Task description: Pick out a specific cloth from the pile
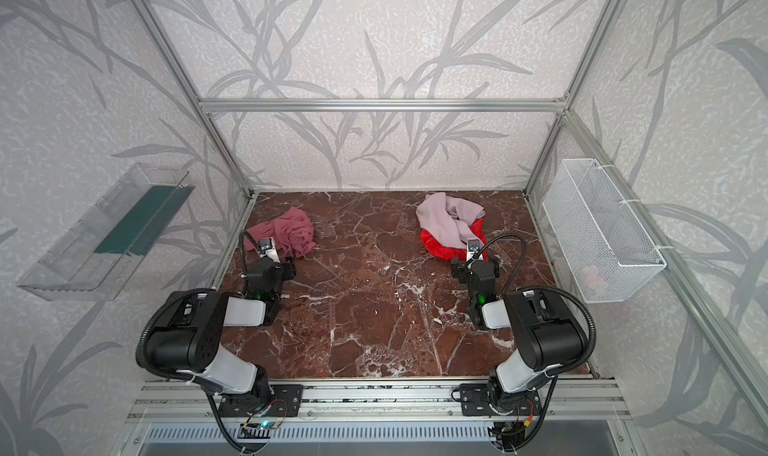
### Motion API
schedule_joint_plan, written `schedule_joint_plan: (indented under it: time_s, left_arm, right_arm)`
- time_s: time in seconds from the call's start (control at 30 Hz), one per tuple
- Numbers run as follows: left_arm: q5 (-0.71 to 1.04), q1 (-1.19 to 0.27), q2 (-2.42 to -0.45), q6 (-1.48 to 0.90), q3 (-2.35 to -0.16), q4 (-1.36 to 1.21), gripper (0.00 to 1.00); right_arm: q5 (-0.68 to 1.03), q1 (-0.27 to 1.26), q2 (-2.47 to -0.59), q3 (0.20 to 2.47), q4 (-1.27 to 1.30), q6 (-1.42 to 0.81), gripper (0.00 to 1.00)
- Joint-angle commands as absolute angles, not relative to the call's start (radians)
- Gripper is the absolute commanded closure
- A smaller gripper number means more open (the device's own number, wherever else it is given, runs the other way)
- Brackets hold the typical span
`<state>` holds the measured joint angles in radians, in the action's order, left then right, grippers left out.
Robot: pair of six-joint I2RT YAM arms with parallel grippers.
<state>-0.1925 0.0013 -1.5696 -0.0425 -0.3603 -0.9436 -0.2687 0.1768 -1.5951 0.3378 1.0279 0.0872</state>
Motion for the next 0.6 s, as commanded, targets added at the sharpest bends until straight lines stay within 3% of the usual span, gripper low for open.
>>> schedule_joint_plan:
  time_s: [0.0,0.17,0.57]
  left_arm:
    - [-0.198,0.003,-1.569,-0.04,-0.373,-0.958,0.01]
    - [-0.311,-0.007,-1.575,-0.056,-0.322,-1.067,0.01]
    - [-0.301,-0.01,-1.575,-0.05,-0.358,-0.996,0.01]
  right_arm:
    - [-0.279,0.179,-1.604,0.345,1.066,0.092,0.01]
    - [-0.278,0.18,-1.603,0.345,1.066,0.092,0.01]
    - [-0.275,0.179,-1.604,0.348,1.059,0.091,0.01]
